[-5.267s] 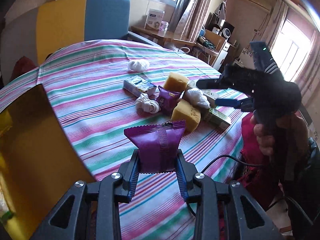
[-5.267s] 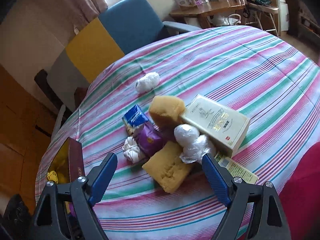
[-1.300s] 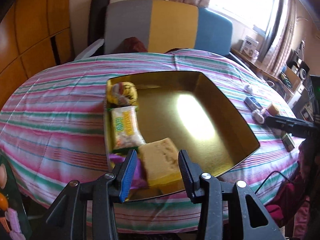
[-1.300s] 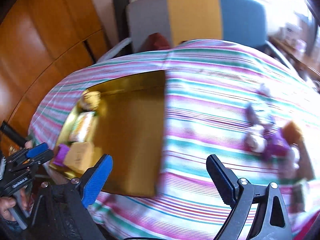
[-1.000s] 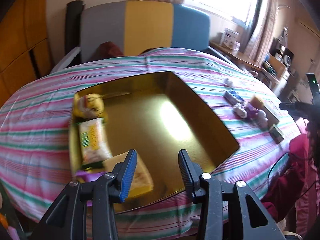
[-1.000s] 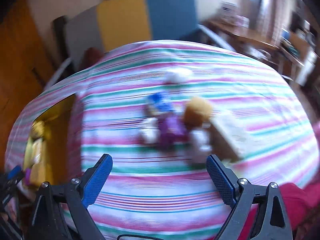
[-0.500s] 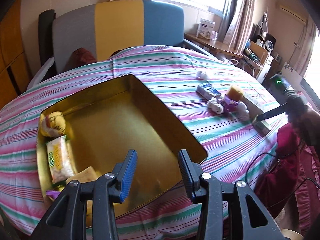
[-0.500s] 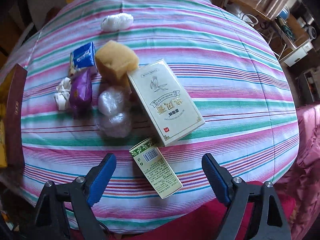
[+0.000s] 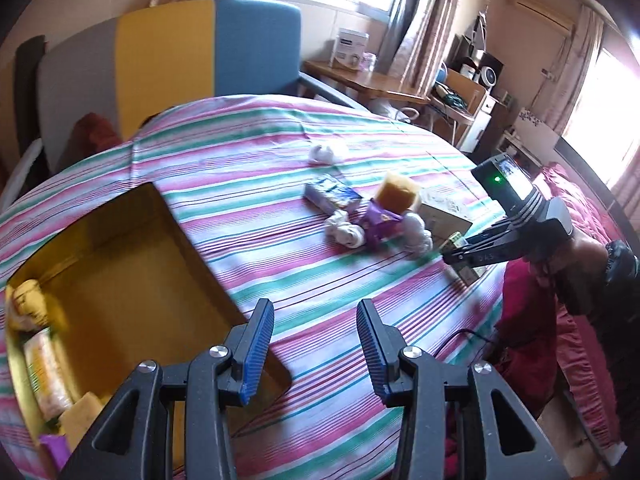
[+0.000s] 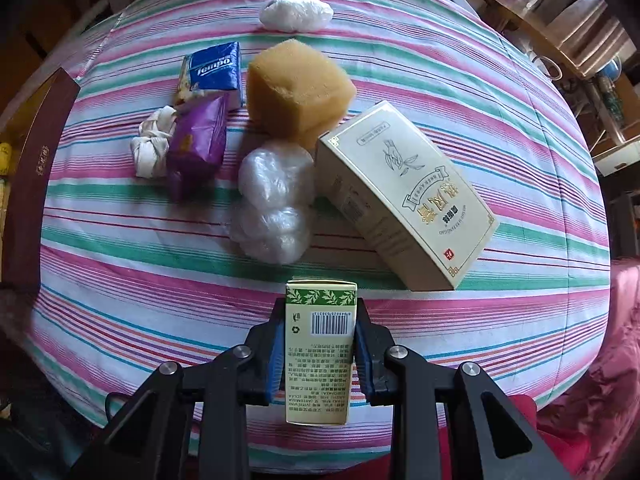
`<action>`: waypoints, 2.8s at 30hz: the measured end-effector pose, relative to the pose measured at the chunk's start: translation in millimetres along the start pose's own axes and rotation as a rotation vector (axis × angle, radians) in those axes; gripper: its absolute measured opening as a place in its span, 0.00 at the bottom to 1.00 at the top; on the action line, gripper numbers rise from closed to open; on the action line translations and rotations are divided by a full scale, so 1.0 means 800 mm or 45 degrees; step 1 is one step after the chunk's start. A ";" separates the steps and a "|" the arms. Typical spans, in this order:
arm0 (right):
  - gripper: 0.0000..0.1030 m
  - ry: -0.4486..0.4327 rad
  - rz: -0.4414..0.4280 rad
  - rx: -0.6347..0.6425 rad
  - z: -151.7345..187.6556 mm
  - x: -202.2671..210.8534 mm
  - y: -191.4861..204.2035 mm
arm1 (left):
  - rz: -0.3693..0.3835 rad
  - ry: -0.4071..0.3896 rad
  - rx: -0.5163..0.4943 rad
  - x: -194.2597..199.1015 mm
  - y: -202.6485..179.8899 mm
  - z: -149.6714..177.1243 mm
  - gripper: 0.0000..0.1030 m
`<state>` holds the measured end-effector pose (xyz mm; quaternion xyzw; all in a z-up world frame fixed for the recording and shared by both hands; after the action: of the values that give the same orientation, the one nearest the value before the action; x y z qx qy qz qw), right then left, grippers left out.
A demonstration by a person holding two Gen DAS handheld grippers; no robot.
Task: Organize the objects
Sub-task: 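Move the right tool back to the pile and grasp the small green-and-white box, then grasp the white rope knot with the left tool while the right tool holds the green box, then carry the white rope knot over the gold tray with the left tool while the right holds the box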
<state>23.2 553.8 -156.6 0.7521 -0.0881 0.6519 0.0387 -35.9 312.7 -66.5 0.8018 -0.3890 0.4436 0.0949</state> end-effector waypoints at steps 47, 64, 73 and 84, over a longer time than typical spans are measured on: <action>0.29 -0.048 -0.044 0.025 0.033 0.052 0.019 | -0.049 0.117 0.024 -0.119 -0.026 -0.009 0.30; 0.29 -0.112 0.044 -0.033 0.045 0.080 0.013 | -0.299 -0.011 0.379 0.027 0.234 -0.003 0.30; 0.29 -0.108 0.051 -0.058 0.027 0.061 0.006 | -0.466 0.047 0.572 -0.004 0.382 0.006 0.30; 0.29 -0.092 0.041 -0.067 -0.006 0.027 0.001 | -0.489 0.079 0.647 -0.032 0.413 0.009 0.38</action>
<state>21.4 551.7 -134.9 0.7724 -0.1188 0.6223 0.0448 -273.2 98.6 -154.3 0.8447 -0.1044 0.5247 -0.0146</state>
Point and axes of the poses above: each gripper's, at about its wrist camera, not at the fingertips, and x roughly against the way its jaws point, y to its left, z to its underside, the point moved 10 cm from there along -x, roughly the way its jaws point, and after that the axes turned 2 degrees about y, right-handed, at the moved point
